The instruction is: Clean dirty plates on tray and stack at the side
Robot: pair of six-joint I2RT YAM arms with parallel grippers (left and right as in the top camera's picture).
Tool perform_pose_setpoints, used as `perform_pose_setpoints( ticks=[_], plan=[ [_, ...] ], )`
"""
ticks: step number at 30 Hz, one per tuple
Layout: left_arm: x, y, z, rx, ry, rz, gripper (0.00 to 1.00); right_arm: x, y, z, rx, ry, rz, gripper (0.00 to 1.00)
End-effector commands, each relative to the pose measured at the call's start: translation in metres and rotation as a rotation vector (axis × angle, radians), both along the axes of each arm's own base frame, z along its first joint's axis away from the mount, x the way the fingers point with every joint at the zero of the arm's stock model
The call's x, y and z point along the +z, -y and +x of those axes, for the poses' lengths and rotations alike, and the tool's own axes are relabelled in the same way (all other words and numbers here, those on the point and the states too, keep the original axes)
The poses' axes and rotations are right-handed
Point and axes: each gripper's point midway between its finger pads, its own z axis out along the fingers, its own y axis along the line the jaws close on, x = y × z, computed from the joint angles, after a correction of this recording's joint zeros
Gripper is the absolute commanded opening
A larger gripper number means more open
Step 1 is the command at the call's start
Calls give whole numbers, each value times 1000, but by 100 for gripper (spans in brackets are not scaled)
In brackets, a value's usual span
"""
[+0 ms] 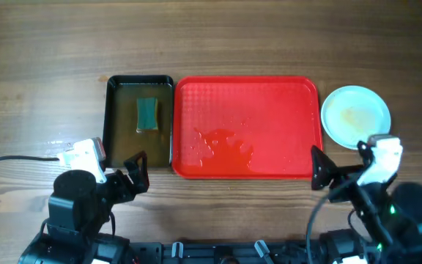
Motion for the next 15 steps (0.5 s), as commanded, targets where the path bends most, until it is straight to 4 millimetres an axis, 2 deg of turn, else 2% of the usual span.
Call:
perform_pose_setpoints(
  ticks=[1, 5, 8, 13, 15],
  plan=[
    [-3, 2, 0, -9, -5, 0, 100, -7, 12, -4, -57, 147, 2, 99],
    [-3, 2, 0, -9, -5, 0, 100, -5, 14, 10, -72, 416, 44, 99],
    [-3, 2, 0, -9, -5, 0, 100, -8, 13, 25, -72, 534, 57, 99],
    [-3, 2, 0, -9, -5, 0, 100, -37, 10, 42, -61, 655, 69, 99],
    [-3, 2, 0, -9, -6, 0, 100, -56, 1, 45, -7, 600, 9, 99]
  ],
)
